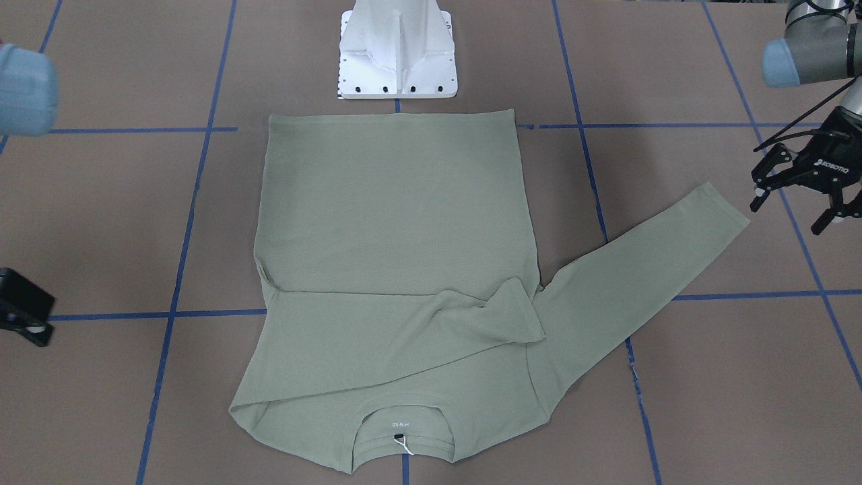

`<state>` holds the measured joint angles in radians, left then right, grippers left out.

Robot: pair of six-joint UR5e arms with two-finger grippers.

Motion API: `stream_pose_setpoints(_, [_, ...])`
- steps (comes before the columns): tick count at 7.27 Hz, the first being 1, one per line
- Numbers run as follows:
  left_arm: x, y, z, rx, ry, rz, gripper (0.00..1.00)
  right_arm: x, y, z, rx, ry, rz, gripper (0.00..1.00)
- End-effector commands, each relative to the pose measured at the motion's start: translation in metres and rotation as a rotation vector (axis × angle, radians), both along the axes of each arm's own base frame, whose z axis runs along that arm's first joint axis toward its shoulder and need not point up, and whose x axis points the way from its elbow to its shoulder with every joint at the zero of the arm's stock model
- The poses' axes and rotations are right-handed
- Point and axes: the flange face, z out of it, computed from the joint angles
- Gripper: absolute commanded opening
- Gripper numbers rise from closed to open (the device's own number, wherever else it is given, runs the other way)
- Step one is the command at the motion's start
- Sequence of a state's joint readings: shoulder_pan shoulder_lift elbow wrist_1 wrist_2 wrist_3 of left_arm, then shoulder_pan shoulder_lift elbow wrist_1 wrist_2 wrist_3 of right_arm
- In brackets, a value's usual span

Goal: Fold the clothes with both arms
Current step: 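Release the sleeve and withdraw the right gripper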

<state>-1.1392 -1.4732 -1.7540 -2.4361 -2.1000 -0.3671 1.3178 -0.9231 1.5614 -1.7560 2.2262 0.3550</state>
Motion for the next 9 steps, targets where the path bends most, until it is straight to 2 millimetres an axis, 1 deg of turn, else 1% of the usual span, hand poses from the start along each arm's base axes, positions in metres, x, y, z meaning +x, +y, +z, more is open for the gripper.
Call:
stream_pose_setpoints(1, [0.034, 0.036, 0.029, -0.013, -0.058, 0.043, 1.00, 0.114, 0.038, 0.130, 0.024, -0.010, -0.106, 1.00])
stream_pose_setpoints(2, [0.056, 0.048, 0.039, -0.010, -0.095, 0.067, 1.00, 0.127, 0.081, 0.170, 0.021, -0.018, -0.134, 1.00])
stream_pose_setpoints(3, [0.066, 0.066, 0.055, -0.021, -0.127, 0.096, 1.00, 0.140, 0.106, 0.182, 0.014, -0.015, -0.115, 1.00])
stream_pose_setpoints(4, [0.079, 0.082, 0.069, -0.012, -0.171, 0.110, 1.00, 0.140, 0.117, 0.190, 0.005, -0.015, -0.115, 1.00])
stream_pose_setpoints(5, [0.093, 0.094, 0.076, -0.003, -0.198, 0.132, 1.00, 0.140, 0.118, 0.191, -0.006, -0.017, -0.105, 1.00])
stream_pose_setpoints(6, [0.101, 0.105, 0.082, -0.008, -0.209, 0.165, 1.00, 0.140, 0.118, 0.192, -0.008, -0.016, -0.105, 1.00])
stream_pose_setpoints(7, [0.107, 0.109, 0.085, -0.006, -0.218, 0.181, 1.00, 0.141, 0.119, 0.192, -0.008, -0.014, -0.104, 1.00])
stream_pose_setpoints(8, [0.105, 0.116, 0.093, -0.015, -0.231, 0.192, 1.00, 0.141, 0.119, 0.193, -0.010, -0.014, -0.104, 1.00])
stream_pose_setpoints(9, [0.099, 0.122, 0.100, -0.009, -0.242, 0.184, 0.99, 0.141, 0.119, 0.193, -0.010, -0.014, -0.104, 1.00])
